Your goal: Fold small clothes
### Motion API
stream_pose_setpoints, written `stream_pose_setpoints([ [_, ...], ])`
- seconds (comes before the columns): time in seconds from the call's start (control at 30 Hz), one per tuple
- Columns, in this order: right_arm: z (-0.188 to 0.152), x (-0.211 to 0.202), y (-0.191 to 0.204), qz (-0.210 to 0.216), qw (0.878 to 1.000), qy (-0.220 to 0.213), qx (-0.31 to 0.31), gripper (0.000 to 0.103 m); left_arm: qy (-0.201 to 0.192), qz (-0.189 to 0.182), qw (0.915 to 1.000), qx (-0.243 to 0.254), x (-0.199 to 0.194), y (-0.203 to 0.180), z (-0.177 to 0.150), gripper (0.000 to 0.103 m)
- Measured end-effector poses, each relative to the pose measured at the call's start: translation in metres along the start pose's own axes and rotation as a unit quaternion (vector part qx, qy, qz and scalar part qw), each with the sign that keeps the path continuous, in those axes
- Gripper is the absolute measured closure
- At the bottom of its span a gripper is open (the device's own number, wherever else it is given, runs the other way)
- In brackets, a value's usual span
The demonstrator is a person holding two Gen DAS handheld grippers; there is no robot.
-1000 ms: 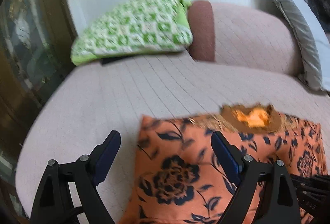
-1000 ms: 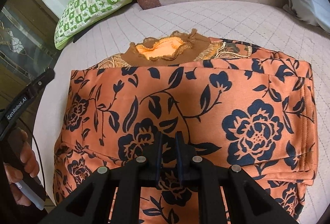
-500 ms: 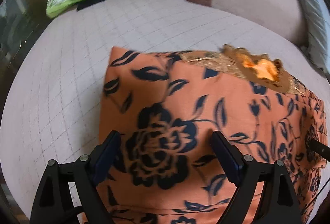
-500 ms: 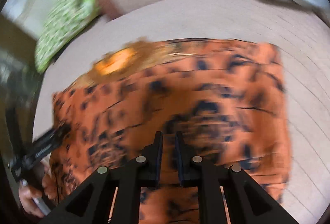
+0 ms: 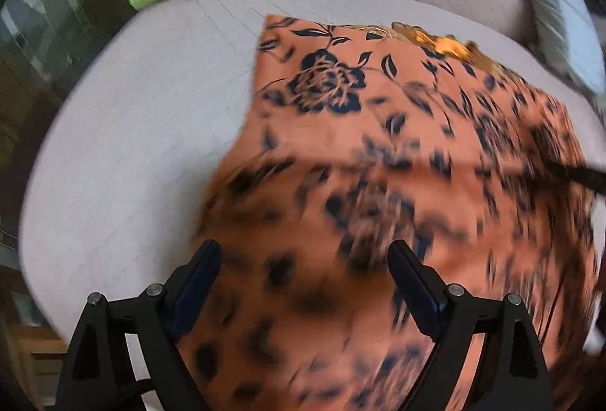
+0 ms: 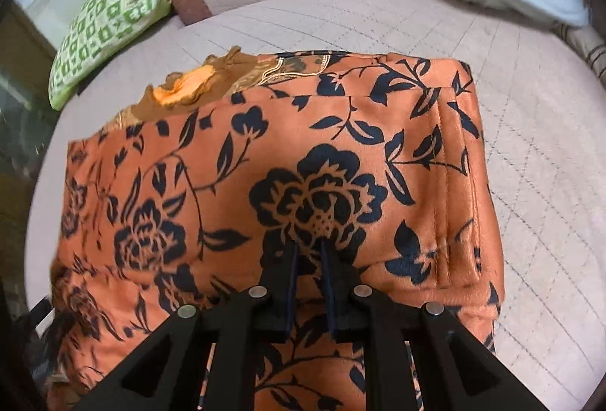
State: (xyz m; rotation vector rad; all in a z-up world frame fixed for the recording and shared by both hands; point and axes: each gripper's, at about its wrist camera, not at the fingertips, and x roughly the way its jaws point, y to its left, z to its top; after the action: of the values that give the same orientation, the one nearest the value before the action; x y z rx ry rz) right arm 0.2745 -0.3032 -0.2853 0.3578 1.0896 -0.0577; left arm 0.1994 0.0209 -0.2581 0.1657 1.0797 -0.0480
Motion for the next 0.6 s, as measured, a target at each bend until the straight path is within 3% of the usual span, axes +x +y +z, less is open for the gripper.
stream_pose_setpoints([
  [0.1,-0.019,-0.012,0.008,-0.020,1.000,-0.016,-0.017,0.087,-0.013,0.036,0.9992,-0.005,-0.035,0.025,-0.016,0.013],
  [0.17,-0.030,-0.018,0.012,-0.027,1.000,0.004,-0.010,0.086,-0.025,0.041,0.9985,-0.025,-0.054,0.047,-0.018,0.013],
  [0.23,-0.041,-0.028,0.011,0.014,1.000,0.023,0.011,0.086,-0.040,0.043,0.9972,-0.045,-0.076,0.064,-0.026,0.013],
  [0.27,-0.050,-0.041,0.011,0.033,0.999,0.007,0.018,0.086,-0.046,0.045,0.9967,-0.050,-0.083,0.069,-0.032,0.013],
  [0.37,-0.071,-0.084,0.013,0.031,0.999,-0.041,0.000,0.086,-0.052,0.044,0.9955,-0.066,-0.096,0.085,-0.044,0.013],
  [0.5,-0.087,-0.143,-0.003,0.068,0.995,-0.076,0.012,0.086,-0.041,0.017,0.9947,-0.092,-0.095,0.099,-0.054,0.013],
  [0.53,-0.086,-0.156,-0.009,0.080,0.993,-0.083,0.019,0.081,-0.040,0.019,0.9948,-0.092,-0.095,0.101,-0.058,0.013],
  [0.6,-0.091,-0.179,-0.025,0.109,0.990,-0.090,0.027,0.043,-0.038,0.024,0.9947,-0.092,-0.095,0.106,-0.062,0.013],
])
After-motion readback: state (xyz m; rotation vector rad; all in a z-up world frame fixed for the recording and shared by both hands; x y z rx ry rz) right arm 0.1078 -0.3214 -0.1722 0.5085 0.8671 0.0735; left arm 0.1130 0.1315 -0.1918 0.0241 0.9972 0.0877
